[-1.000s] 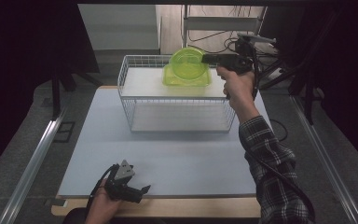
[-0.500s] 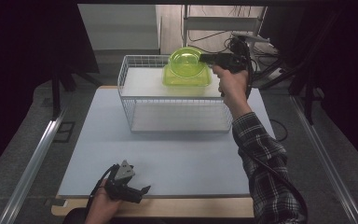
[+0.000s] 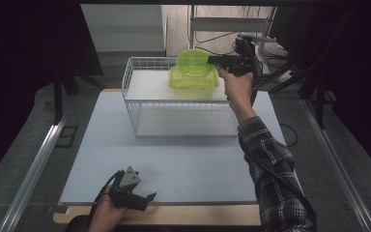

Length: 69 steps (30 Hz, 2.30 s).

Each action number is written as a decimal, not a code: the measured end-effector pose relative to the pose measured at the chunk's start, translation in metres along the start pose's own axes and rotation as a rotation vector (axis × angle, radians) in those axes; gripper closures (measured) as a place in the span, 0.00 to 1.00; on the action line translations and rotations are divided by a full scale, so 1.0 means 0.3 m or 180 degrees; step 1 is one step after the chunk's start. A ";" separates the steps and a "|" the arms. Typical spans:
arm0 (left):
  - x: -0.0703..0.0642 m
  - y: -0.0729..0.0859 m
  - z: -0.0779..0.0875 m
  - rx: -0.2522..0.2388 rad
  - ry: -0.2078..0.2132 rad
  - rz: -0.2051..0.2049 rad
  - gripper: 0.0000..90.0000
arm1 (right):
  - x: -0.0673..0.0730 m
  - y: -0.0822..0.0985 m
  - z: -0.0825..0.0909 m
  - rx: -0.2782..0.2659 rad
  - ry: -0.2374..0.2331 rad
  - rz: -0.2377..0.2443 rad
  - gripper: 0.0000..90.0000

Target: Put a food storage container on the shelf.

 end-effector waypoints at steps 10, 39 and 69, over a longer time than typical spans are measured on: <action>-0.002 0.000 -0.002 0.0013 0.0000 -0.0005 0.03 | -0.010 0.006 -0.011 0.0032 -0.0053 -0.0039 0.74; 0.001 -0.001 0.001 -0.0022 0.0001 0.0033 0.03 | -0.036 0.050 0.055 0.0135 -0.0358 0.0348 0.32; 0.003 -0.001 0.001 -0.0006 -0.0007 0.0029 0.03 | -0.062 0.176 0.118 0.0164 -0.0530 0.0820 0.19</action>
Point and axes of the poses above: each handheld gripper's, and its own axes: z roughly backward along the jaws, y roughly out of its underside, x roughly to its left, the point moved 1 cm from there along -z, roughly forward along the jaws, and after that the axes turned 11 degrees about y, right-handed, at the moved point
